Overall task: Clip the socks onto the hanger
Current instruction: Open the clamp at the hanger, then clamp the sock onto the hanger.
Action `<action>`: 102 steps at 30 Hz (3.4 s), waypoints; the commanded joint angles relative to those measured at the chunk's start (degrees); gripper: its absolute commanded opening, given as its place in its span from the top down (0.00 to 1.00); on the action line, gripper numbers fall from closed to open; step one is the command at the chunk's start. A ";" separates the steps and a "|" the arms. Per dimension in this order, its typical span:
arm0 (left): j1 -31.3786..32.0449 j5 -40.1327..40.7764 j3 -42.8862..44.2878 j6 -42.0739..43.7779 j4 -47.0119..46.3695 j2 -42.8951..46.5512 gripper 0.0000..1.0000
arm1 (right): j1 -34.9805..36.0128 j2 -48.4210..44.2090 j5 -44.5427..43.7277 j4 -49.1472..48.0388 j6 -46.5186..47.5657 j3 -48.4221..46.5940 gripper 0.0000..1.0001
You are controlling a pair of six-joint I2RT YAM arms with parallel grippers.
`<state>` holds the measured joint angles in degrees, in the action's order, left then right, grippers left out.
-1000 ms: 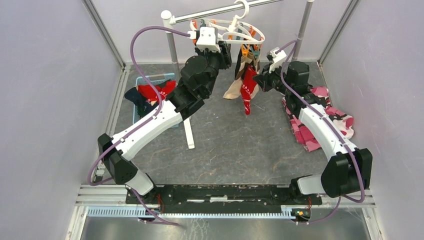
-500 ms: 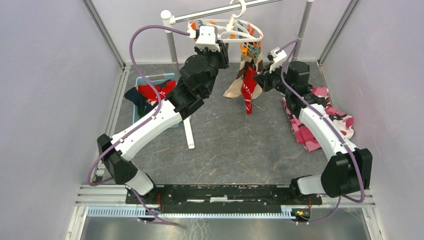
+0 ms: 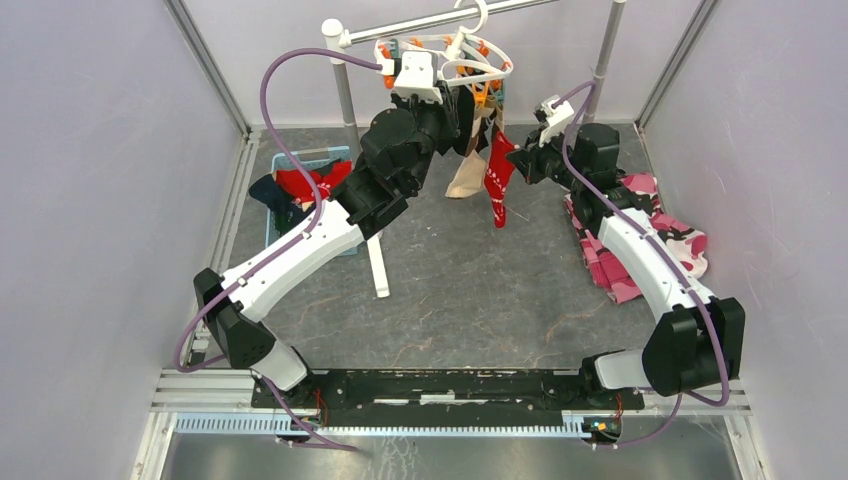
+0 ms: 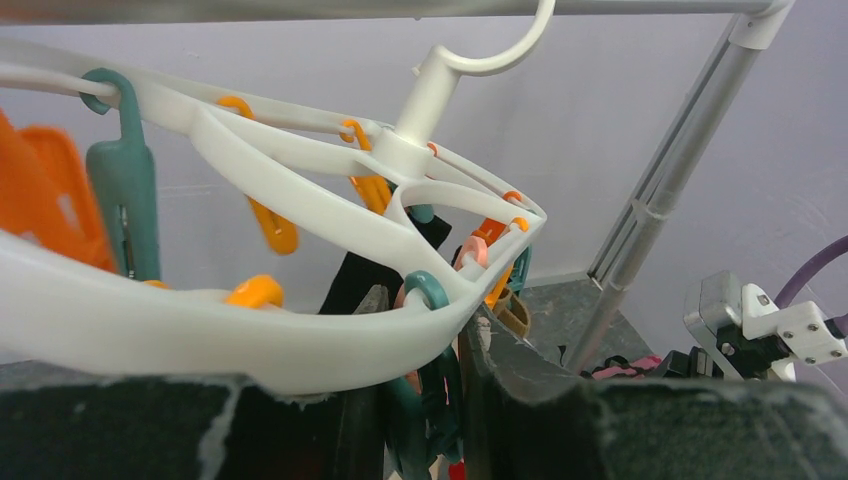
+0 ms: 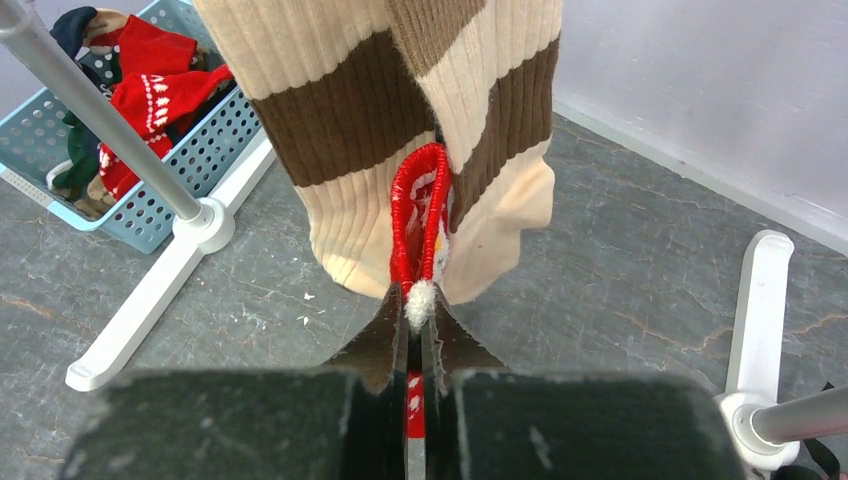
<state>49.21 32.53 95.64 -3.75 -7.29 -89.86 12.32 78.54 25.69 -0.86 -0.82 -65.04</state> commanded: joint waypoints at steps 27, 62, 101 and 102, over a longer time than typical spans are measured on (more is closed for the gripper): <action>-0.51 3.44 4.36 -7.43 2.99 0.74 0.98 | 0.42 -5.15 25.56 -12.14 -3.42 0.99 1.00; -0.96 2.71 2.19 -8.46 2.17 1.98 0.98 | 9.51 3.89 14.56 -10.21 -12.42 -13.70 1.00; -1.01 2.79 2.54 -8.64 2.28 1.53 0.98 | 9.83 2.67 15.89 -9.75 -14.48 -16.22 1.00; -1.04 2.87 2.54 -8.57 2.26 1.53 0.98 | 9.77 2.54 15.95 -9.70 -14.48 -16.18 1.00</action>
<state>48.93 33.39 97.54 -10.63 -2.37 -89.84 21.76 82.56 41.47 -9.37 -14.17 -78.56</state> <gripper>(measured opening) 0.326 0.025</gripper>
